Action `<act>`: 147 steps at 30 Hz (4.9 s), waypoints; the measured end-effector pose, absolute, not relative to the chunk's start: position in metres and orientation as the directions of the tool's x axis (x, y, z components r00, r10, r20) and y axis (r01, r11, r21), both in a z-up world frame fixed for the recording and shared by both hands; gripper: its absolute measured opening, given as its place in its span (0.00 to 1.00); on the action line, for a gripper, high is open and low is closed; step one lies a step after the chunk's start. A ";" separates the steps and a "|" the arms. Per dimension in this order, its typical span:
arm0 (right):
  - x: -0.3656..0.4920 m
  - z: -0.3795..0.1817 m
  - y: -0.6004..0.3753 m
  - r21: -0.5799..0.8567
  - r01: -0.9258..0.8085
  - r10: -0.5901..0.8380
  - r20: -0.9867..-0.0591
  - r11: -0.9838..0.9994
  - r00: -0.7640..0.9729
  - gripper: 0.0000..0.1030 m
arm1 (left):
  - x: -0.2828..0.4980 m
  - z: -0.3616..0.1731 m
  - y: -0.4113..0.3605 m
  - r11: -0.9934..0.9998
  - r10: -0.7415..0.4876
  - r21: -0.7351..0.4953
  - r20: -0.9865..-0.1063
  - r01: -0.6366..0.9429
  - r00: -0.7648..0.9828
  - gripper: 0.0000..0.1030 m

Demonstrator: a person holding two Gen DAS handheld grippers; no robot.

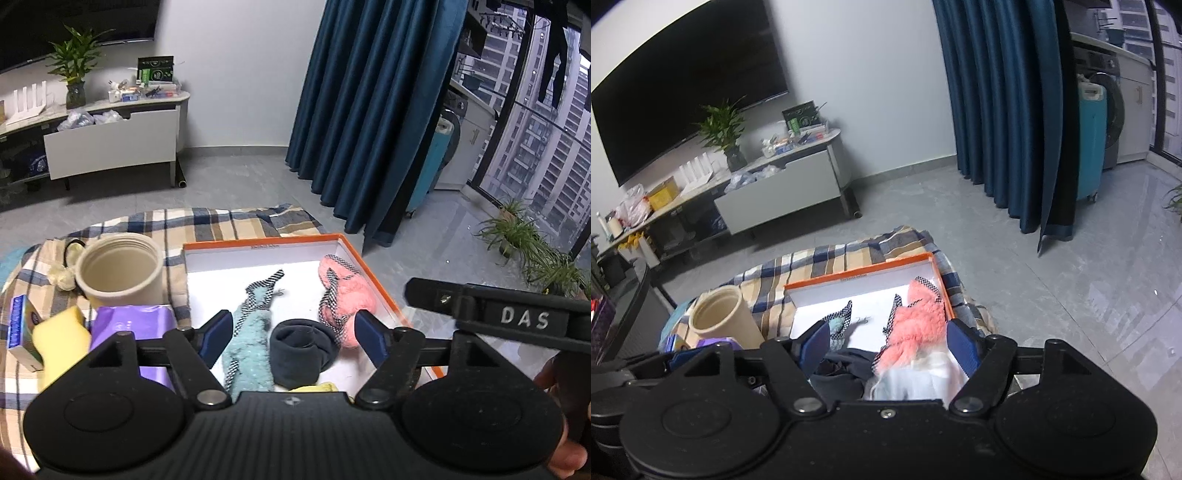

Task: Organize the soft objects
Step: 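Open both grippers to drop the navy cloth and mask into the box, then move both grippers back over the blanket toward the remaining items, then grasp the blue packet with the left gripper, then grasp the cream hair ties with black elastics with the right gripper, then lift the blue packet and hair ties and carry them toward the box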

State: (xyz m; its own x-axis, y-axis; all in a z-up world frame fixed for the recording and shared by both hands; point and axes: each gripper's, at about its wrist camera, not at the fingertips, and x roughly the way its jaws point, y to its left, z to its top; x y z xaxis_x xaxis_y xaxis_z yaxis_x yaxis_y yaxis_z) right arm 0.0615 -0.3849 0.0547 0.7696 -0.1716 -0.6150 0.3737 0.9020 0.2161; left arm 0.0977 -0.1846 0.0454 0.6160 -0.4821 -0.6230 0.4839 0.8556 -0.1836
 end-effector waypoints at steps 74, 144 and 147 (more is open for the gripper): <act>0.176 0.073 -0.208 0.120 -0.054 0.116 -0.603 0.991 0.789 0.80 | 0.218 -0.021 0.006 0.995 -0.077 -0.100 -0.744 0.004 0.664 0.63; 0.141 0.062 -0.163 0.144 -0.033 0.116 -0.624 0.989 0.773 0.23 | 0.104 0.060 0.001 0.989 -0.141 -0.122 -0.601 0.084 0.786 0.27; 0.131 0.064 -0.166 0.149 -0.036 0.121 -0.615 0.988 0.779 0.23 | 0.099 0.063 -0.003 0.990 -0.133 -0.113 -0.600 0.081 0.789 0.27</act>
State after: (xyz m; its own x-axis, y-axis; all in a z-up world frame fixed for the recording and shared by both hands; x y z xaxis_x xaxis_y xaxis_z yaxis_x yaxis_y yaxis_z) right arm 0.1315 -0.1658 0.0635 0.7790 0.1209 -0.6153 -0.0361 0.9882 0.1485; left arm 0.0990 -0.0026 0.0630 0.7893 -0.1326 -0.5996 0.0806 0.9903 -0.1128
